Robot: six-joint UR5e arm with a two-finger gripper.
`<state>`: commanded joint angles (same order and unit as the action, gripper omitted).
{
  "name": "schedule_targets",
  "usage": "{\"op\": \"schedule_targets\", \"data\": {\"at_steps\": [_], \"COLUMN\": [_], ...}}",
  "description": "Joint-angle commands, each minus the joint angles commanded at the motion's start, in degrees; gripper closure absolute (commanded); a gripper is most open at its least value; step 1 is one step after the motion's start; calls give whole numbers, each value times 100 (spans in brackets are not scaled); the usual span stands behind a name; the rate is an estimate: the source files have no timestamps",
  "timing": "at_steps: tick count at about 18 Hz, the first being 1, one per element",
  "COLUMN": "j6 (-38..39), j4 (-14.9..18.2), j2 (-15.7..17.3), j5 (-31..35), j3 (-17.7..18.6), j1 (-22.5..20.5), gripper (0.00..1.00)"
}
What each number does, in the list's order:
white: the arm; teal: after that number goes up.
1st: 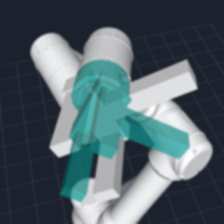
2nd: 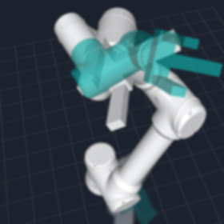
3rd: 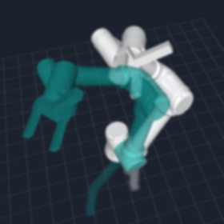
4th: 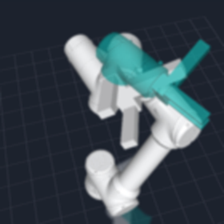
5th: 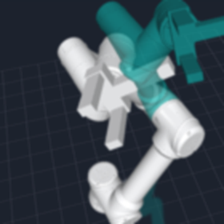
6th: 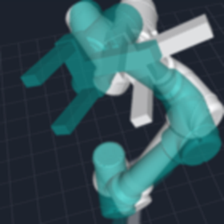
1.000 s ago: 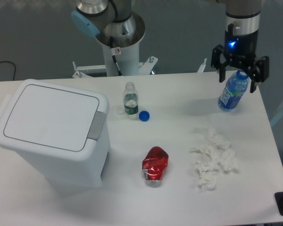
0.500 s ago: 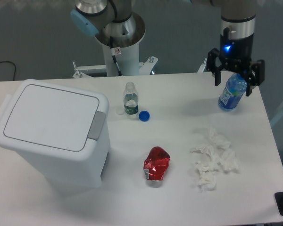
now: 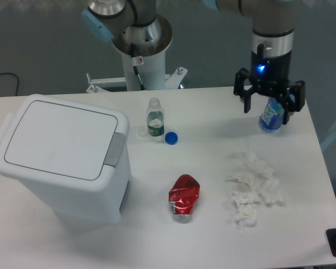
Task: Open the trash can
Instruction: 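Move the open gripper across the table toward the trash can lid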
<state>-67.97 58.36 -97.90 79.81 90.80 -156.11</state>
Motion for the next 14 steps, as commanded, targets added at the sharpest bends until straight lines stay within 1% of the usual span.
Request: {"op": "schedule_targets", "data": {"at_steps": [2, 4, 7, 10, 14], "j6": [650, 1257, 1776, 2444, 2954], "j4": [0, -17, -140, -149, -141], "j2": [-79, -106, -141, -115, -88], "j5": [0, -44, -219, -641, -668], "j3": [-176, -238, -326, -396, -396], "j1": [228, 475, 747, 827, 1082], "gripper": [0, 0, 0, 0, 0]}}
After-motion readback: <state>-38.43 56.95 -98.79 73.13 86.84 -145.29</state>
